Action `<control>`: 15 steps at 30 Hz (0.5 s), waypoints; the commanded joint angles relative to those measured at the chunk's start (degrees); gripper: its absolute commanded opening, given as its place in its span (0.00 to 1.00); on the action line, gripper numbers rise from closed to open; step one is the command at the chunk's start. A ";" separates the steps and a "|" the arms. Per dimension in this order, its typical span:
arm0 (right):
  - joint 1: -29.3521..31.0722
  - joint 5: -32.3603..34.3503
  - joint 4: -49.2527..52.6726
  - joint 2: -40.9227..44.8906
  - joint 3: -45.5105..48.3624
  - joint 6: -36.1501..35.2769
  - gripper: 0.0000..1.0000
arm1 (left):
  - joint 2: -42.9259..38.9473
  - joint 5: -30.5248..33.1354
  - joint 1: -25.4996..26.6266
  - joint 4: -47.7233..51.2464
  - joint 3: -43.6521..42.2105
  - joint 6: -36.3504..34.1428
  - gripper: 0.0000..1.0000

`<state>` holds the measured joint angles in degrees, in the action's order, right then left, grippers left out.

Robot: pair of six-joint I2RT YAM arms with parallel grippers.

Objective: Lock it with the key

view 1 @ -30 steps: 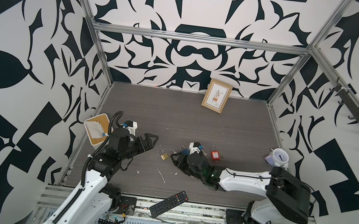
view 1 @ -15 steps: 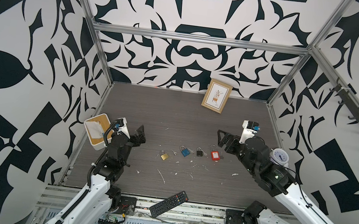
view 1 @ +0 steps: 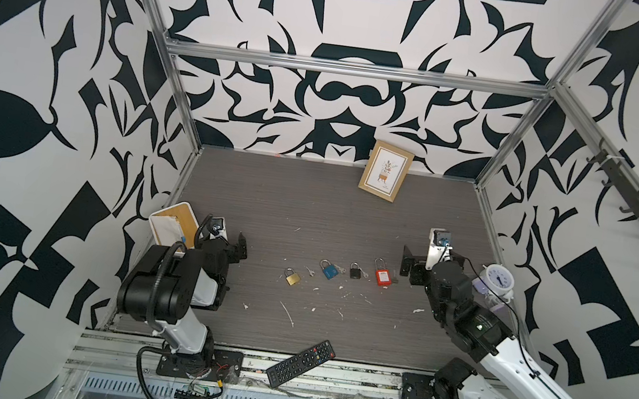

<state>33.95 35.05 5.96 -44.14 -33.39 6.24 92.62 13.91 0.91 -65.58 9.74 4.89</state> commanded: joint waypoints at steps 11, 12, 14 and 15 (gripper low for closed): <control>-23.57 -10.26 -53.18 -33.31 16.32 -8.03 1.00 | -2.77 -4.78 -0.56 1.61 5.82 0.47 1.00; -24.45 -10.61 -56.51 -34.65 16.30 -6.74 1.00 | -3.00 -4.92 -0.63 2.55 6.01 0.56 0.99; -26.80 -15.86 -56.56 -36.83 15.82 -4.30 1.00 | -3.33 -5.20 -0.60 3.55 6.46 0.62 0.99; -27.48 -16.66 -59.46 -40.61 16.06 -3.66 1.00 | -3.15 -5.17 -0.61 3.30 6.36 0.65 0.99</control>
<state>8.49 23.88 -38.83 -81.62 -16.67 0.08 89.34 9.47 0.43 -62.43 15.53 5.50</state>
